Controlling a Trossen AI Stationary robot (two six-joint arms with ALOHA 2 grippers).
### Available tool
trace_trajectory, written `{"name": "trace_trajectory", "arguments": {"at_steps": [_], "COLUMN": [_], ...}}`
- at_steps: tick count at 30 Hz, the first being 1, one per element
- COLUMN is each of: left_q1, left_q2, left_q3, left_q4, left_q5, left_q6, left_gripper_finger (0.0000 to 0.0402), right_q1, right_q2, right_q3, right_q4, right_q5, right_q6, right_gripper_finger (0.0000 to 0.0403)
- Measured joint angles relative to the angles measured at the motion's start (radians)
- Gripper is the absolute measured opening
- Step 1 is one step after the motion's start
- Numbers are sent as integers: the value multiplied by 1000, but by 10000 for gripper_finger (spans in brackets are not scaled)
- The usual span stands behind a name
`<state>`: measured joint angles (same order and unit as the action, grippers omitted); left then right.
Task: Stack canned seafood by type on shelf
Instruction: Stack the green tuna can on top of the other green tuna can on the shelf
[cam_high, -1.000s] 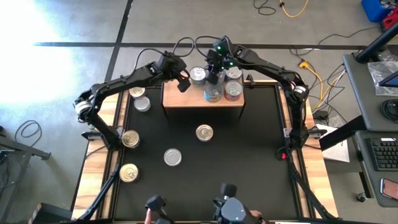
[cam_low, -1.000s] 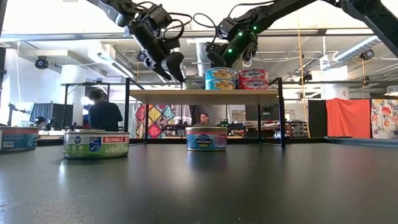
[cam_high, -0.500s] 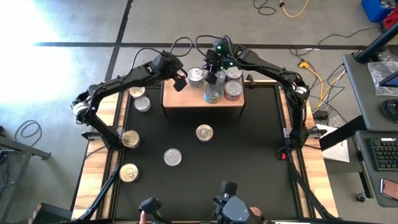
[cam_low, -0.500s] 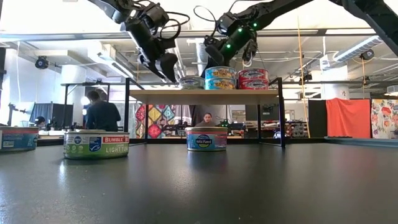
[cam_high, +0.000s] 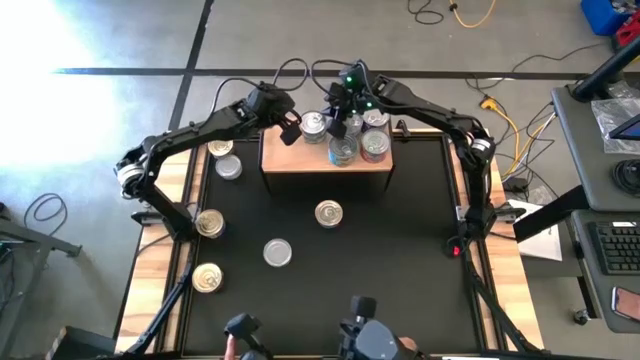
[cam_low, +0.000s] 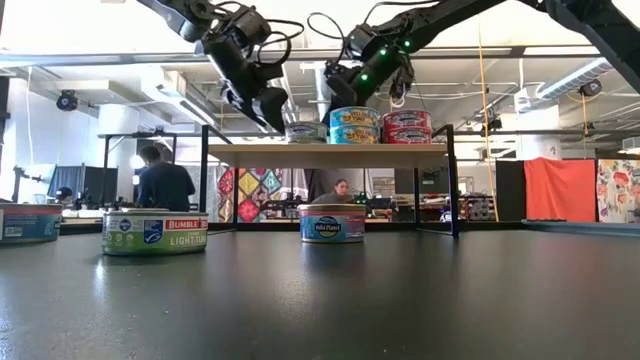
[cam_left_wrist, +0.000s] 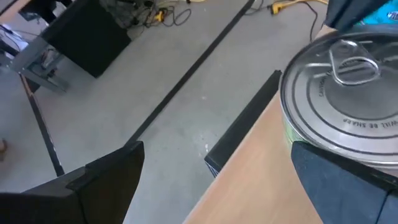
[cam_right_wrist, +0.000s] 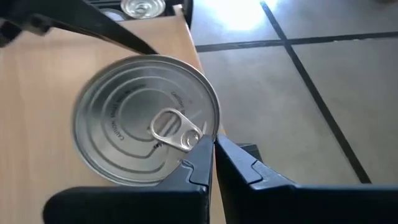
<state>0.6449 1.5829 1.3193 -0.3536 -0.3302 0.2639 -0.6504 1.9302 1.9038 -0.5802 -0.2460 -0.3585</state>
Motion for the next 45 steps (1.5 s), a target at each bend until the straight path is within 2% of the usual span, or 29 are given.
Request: {"name": "trace_trajectory", "arguments": {"at_steps": [5, 11, 14, 16, 18, 22, 25, 35, 45], "left_q1": [8, 11, 1, -7, -18, -50, -73, -72, -72], "left_q2": [-1, -26, -49, -60, -61, -50, -48, -46, -46], "left_q3": [13, 25, 6, -31, -76, -156, -184, -154, -171], "left_q4": [-7, -137, -177, -166, -144, -45, 28, 131, 130], "left_q5": [-3, -44, 33, 121, 162, 72, 53, 52, 52], "left_q6": [15, -1, -40, -65, -81, -71, -47, -45, -45], "left_gripper_finger": [390, 390, 390, 390, 390, 390, 390, 390, 390], "right_q1": [1, 1, -3, -4, -4, -6, -12, -9, -9], "right_q2": [-20, -34, -32, -25, -15, 8, 21, 29, 29], "right_q3": [5, 5, 5, 5, 5, 3, 3, 5, 78], "right_q4": [-7, -9, -11, -8, -5, 48, 64, 36, -100], "right_q5": [-4, 0, 2, 9, 25, 110, 142, 129, 37], "right_q6": [0, -9, -16, -25, -37, -54, -54, -54, -57], "right_gripper_finger": [12, 12, 12, 12, 12, 12, 12, 12, 12]}}
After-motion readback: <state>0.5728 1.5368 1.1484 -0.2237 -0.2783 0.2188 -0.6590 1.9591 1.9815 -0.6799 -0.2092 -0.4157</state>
